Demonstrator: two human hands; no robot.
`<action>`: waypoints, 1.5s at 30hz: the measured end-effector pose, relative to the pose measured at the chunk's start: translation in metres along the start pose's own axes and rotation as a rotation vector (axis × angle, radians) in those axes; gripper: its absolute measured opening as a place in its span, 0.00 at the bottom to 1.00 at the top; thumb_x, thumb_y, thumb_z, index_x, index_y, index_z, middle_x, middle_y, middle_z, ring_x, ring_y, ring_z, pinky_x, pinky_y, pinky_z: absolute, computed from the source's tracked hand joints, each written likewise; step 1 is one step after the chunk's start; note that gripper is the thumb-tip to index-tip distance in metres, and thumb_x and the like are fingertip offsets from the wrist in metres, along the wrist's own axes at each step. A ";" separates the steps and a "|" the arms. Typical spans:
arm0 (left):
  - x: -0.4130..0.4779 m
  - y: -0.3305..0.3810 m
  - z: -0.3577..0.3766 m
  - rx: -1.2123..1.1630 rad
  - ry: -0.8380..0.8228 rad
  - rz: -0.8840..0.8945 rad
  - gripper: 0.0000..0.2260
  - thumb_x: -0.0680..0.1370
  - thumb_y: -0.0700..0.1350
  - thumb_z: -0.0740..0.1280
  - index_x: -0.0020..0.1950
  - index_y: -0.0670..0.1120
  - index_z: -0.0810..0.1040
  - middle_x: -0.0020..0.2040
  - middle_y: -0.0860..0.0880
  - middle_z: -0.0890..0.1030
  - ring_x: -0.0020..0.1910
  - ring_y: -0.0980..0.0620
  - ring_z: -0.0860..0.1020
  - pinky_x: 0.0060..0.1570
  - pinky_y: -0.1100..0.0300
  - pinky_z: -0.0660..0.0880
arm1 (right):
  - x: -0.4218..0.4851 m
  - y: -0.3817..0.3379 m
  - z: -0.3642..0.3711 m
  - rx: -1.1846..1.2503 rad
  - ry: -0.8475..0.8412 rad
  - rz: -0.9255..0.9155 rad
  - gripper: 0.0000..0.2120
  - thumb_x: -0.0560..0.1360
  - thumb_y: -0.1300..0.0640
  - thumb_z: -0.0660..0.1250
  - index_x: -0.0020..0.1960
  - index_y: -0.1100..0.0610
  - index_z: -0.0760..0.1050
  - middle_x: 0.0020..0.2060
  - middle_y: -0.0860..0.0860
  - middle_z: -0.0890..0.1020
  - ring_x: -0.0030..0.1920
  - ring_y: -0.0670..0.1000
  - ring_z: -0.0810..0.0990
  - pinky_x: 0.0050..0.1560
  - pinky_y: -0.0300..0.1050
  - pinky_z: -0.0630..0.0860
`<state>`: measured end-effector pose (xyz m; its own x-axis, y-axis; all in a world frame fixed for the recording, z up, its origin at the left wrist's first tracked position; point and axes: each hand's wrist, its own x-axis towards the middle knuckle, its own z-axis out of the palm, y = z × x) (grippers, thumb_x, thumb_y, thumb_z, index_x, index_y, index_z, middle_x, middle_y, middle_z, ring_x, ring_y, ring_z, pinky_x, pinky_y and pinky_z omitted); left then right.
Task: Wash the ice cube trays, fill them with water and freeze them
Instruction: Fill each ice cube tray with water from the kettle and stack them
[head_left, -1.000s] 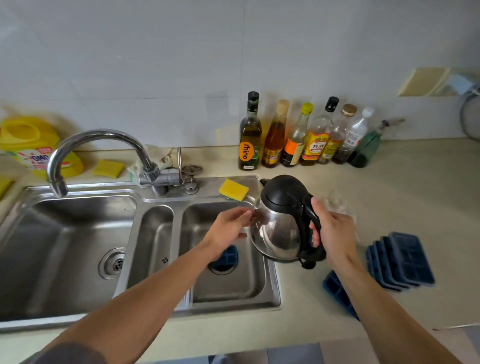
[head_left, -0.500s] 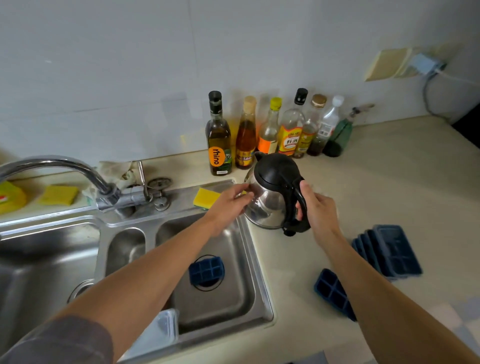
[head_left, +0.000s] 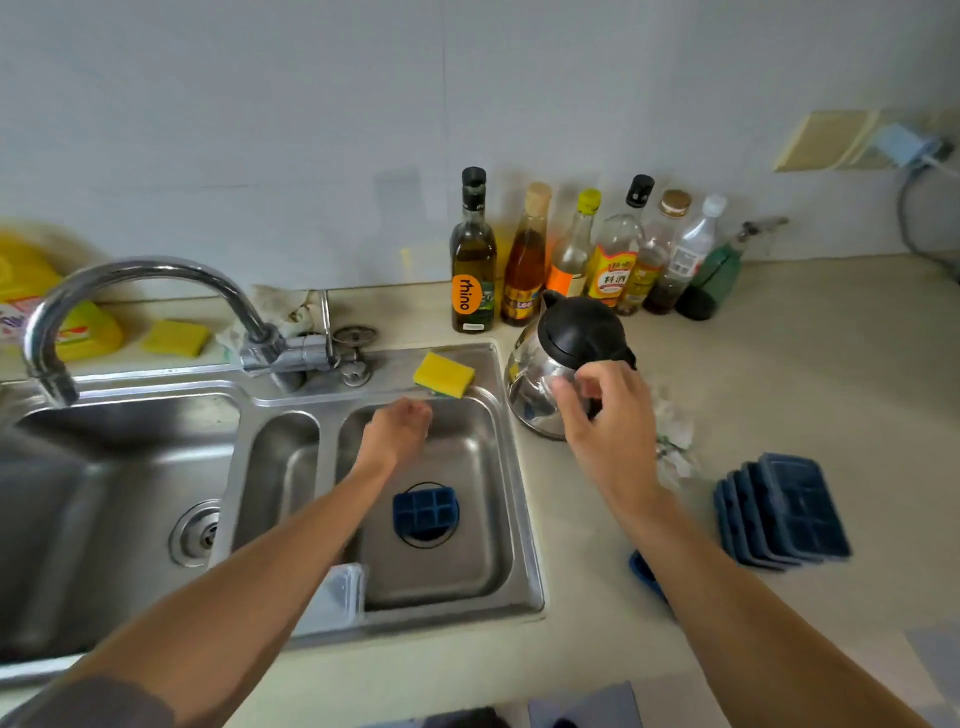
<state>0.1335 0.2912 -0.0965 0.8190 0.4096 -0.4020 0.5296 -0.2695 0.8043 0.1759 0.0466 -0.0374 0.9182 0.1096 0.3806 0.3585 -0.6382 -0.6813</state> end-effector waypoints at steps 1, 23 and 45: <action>-0.010 -0.015 -0.014 0.052 0.045 -0.019 0.08 0.83 0.48 0.64 0.55 0.48 0.81 0.51 0.45 0.84 0.51 0.45 0.82 0.58 0.47 0.79 | -0.004 -0.007 0.008 0.060 -0.102 0.032 0.10 0.79 0.49 0.71 0.48 0.55 0.77 0.41 0.50 0.80 0.43 0.49 0.77 0.43 0.42 0.74; -0.127 -0.188 -0.103 0.350 0.193 -0.322 0.09 0.78 0.39 0.61 0.44 0.40 0.80 0.40 0.42 0.81 0.44 0.37 0.81 0.38 0.56 0.73 | -0.160 -0.064 0.191 -0.056 -1.267 0.229 0.08 0.81 0.49 0.67 0.51 0.53 0.76 0.43 0.51 0.84 0.44 0.53 0.84 0.47 0.51 0.80; -0.044 -0.121 -0.050 0.139 0.034 -0.129 0.07 0.80 0.38 0.66 0.56 0.45 0.80 0.48 0.44 0.84 0.47 0.44 0.84 0.51 0.45 0.83 | -0.111 -0.004 0.159 0.156 -0.758 0.594 0.05 0.81 0.57 0.67 0.57 0.54 0.77 0.46 0.49 0.83 0.41 0.49 0.83 0.38 0.42 0.81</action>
<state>0.0220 0.3493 -0.1543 0.7357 0.4772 -0.4807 0.6570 -0.3301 0.6778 0.0992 0.1585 -0.1760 0.8016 0.2992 -0.5177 -0.2294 -0.6457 -0.7283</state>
